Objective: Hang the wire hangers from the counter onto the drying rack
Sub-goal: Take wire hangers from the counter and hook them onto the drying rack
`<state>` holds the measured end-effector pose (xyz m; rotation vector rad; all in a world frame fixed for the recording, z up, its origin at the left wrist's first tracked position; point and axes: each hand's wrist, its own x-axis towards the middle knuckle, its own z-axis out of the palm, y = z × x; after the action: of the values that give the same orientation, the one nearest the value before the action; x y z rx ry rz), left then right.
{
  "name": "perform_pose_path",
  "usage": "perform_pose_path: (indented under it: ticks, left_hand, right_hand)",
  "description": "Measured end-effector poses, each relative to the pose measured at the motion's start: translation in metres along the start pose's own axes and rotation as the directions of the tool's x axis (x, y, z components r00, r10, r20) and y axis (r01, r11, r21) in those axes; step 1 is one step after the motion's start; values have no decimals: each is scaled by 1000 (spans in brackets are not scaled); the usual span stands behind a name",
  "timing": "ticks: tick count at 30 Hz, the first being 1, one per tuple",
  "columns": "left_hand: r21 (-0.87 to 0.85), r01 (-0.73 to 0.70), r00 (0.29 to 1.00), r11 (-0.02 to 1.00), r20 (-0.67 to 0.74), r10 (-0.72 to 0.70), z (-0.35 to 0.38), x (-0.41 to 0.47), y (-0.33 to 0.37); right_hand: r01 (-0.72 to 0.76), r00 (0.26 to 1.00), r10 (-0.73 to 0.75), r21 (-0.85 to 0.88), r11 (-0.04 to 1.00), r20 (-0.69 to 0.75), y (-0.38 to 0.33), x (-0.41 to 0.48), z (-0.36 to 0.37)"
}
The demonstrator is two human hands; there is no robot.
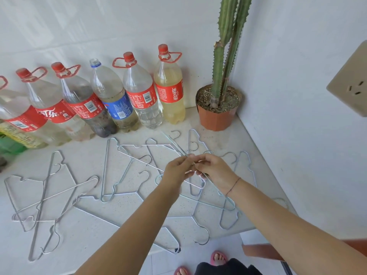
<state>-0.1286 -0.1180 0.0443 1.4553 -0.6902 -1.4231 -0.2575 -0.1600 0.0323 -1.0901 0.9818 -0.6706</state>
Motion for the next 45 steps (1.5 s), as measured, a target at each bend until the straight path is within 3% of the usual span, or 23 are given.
perform_pose_path:
  ticks: [3, 6, 12, 20, 24, 27, 35, 45]
  left_hand:
    - [-103, -55, 989, 993, -141, 40, -16, -2, 11]
    - [-87, -100, 976, 991, -204, 81, -41, -8, 20]
    - [-86, -127, 946, 988, -309, 95, -103, -27, 33]
    - [-62, -122, 907, 991, -412, 86, -150, -41, 33]
    - [-70, -108, 909, 992, -411, 70, -161, -44, 25]
    - [-73, -86, 917, 994, -395, 50, -159, -43, 19]
    - [-52, -68, 959, 996, -278, 51, -122, -28, 14]
    - [11, -34, 991, 999, -125, 35, -76, -10, 5]
  right_hand:
    - [8, 997, -8, 2, 1000, 76, -6, 3, 15]
    - [-22, 999, 21, -75, 997, -25, -5, 13, 11]
    - [-125, 977, 18, -504, 854, -212, 24, 53, -2]
    - [-77, 995, 3, -738, 671, -101, 45, 98, 20]
    - [-47, 994, -43, -761, 647, -99, 51, 88, 18]
    - [-30, 996, -45, -725, 688, -83, 57, 62, 10]
    - [-181, 923, -64, -577, 797, -378, 77, -8, -66]
    - [-238, 878, -62, -543, 806, -475, 90, -46, -93]
